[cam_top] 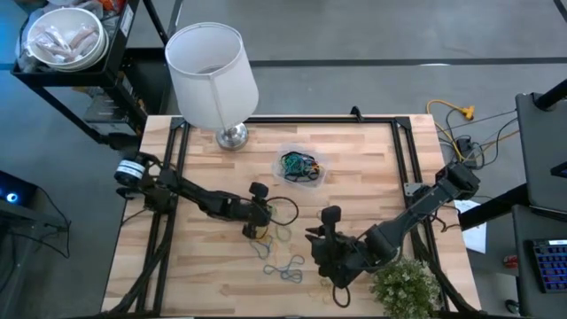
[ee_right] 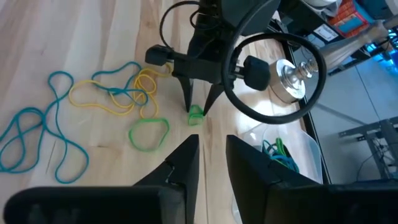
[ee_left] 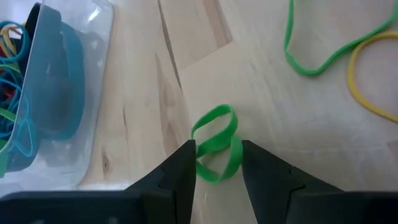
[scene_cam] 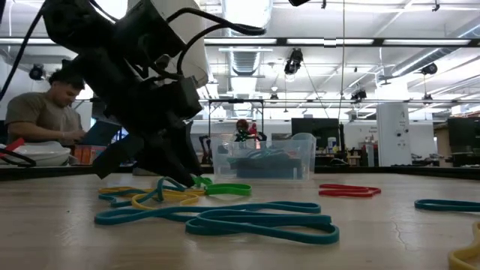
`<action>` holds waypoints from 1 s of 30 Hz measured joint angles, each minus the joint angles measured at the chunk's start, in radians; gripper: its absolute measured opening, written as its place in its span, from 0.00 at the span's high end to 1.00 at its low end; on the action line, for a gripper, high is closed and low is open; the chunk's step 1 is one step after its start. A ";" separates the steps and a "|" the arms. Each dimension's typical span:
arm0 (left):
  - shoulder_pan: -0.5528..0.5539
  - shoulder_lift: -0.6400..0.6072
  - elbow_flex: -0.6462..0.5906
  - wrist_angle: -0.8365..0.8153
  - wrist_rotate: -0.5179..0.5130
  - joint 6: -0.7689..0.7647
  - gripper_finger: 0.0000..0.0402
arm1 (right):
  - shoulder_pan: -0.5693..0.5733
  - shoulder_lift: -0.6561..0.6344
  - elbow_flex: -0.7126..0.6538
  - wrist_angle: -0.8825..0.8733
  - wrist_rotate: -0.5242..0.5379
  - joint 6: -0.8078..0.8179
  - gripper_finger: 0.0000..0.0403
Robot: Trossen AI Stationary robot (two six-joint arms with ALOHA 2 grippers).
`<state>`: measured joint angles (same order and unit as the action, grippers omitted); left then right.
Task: Pick and place rubber bands into bin
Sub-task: Put the green rubber bands into the bin
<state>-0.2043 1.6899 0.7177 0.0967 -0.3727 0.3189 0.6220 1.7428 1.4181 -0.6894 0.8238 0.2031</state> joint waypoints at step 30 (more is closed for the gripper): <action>0.034 -0.132 0.054 0.125 -0.117 0.155 1.00 | 0.000 0.000 -0.001 -0.004 0.000 0.006 0.83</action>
<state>-0.1700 1.5578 0.7715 0.2221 -0.4892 0.4738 0.6216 1.7424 1.4174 -0.6930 0.8234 0.2096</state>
